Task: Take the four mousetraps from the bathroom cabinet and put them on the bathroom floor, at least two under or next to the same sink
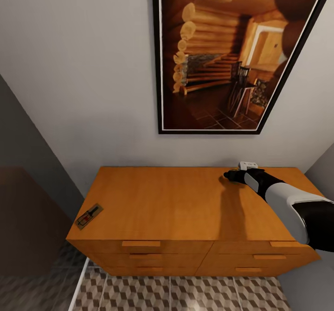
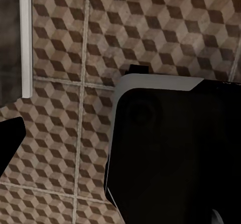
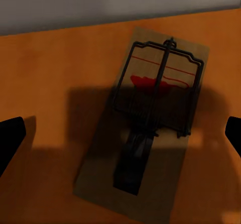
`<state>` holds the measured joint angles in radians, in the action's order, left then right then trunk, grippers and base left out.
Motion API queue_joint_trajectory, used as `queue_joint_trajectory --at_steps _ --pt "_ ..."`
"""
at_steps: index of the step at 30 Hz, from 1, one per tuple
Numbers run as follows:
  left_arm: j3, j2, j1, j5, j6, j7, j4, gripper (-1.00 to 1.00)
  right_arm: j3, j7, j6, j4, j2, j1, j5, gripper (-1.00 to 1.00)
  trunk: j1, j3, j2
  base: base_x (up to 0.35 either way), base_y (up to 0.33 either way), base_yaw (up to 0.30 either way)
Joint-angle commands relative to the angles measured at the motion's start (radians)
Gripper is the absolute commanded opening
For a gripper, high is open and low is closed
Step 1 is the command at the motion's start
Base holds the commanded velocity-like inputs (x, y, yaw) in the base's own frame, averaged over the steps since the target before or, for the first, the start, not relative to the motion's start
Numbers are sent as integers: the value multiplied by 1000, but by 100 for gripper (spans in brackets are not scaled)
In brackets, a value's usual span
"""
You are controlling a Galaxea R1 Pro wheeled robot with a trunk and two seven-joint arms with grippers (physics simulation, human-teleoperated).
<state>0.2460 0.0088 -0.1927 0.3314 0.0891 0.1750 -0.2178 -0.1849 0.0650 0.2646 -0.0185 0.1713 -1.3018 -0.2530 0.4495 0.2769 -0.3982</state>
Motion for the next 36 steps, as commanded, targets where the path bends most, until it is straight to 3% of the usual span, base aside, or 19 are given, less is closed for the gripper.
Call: queue_joint_trajectory --at_steps 1,22,36 --pt "9 0 -1 9 3 5 0 100 -9 3 5 -1 0 -1 -9 100 1 2 -2 5 0 0" --pt "9 3 -1 8 3 5 -1 100 -8 3 5 -1 0 -1 -9 100 1 2 -2 0 0 0" --pt "9 4 -1 8 3 5 -1 100 -8 3 5 -1 0 -1 -8 100 1 22 -2 0 0 0"
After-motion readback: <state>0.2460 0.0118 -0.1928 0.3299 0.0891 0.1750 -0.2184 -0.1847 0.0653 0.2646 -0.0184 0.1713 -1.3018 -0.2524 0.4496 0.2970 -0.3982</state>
